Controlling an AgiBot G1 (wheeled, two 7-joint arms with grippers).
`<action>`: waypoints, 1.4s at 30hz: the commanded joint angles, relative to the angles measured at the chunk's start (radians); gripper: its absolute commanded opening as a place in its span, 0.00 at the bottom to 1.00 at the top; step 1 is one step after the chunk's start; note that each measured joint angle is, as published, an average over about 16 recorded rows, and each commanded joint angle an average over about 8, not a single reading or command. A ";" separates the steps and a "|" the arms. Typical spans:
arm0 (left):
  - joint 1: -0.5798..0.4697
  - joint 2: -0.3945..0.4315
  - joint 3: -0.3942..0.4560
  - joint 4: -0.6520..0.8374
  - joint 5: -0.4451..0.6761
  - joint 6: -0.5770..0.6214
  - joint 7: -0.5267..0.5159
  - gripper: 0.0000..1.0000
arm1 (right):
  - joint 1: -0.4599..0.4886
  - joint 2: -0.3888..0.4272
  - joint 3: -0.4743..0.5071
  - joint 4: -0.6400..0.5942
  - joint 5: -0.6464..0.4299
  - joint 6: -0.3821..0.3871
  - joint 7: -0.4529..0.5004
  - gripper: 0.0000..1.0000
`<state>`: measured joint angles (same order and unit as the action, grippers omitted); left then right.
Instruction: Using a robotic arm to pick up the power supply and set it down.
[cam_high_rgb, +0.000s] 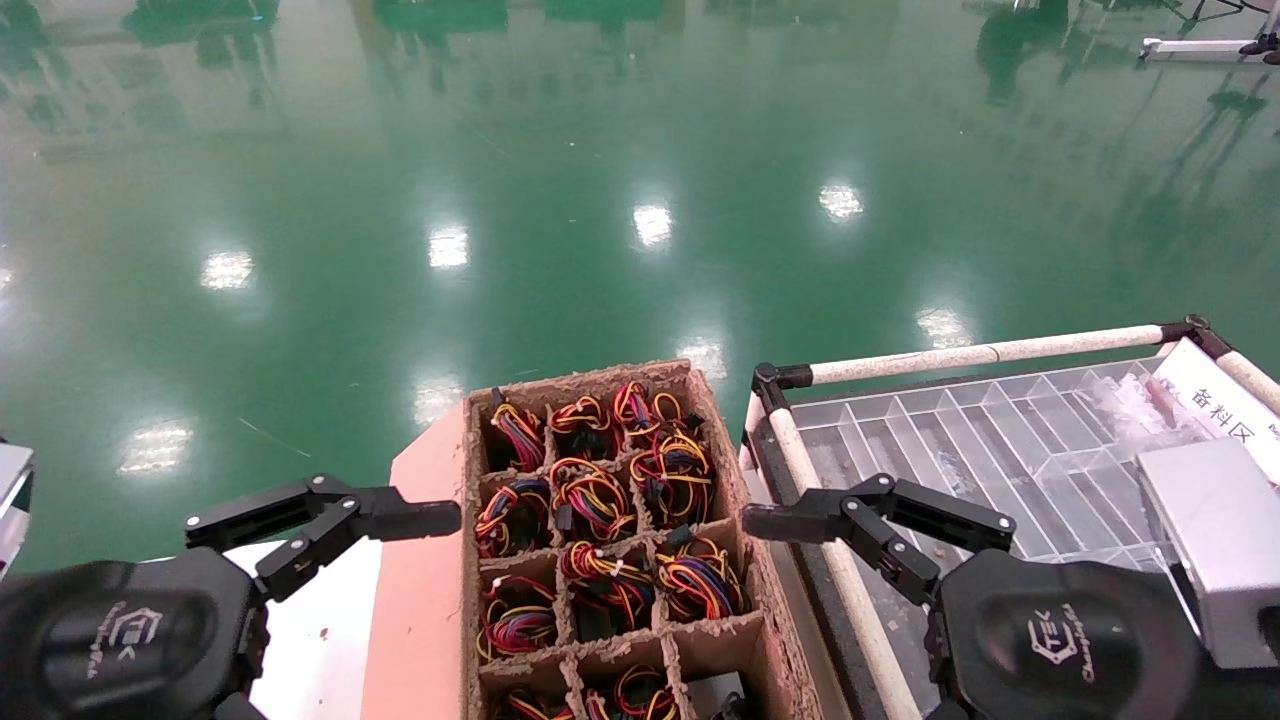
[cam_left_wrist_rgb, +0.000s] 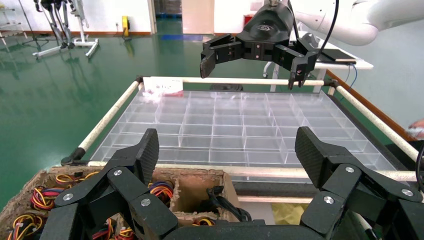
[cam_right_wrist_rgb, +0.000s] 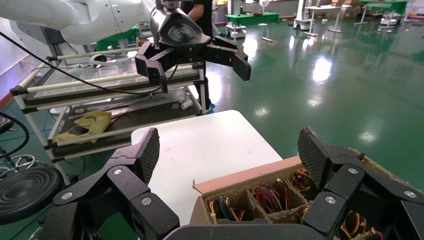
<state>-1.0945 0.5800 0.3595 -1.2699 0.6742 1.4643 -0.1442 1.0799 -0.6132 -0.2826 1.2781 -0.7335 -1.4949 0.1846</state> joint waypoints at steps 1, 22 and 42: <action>0.000 0.000 0.000 0.000 0.000 0.000 0.000 0.00 | 0.000 0.000 0.000 0.000 0.000 0.000 0.000 1.00; 0.000 0.000 0.000 0.000 0.000 0.000 0.000 0.00 | 0.000 0.000 0.000 0.000 -0.001 0.001 0.000 1.00; 0.000 0.000 0.000 0.000 0.000 0.000 0.000 0.00 | 0.248 -0.141 -0.232 -0.095 -0.467 -0.050 -0.008 1.00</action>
<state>-1.0948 0.5800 0.3598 -1.2695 0.6741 1.4645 -0.1439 1.3257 -0.7521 -0.5149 1.1822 -1.1904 -1.5402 0.1694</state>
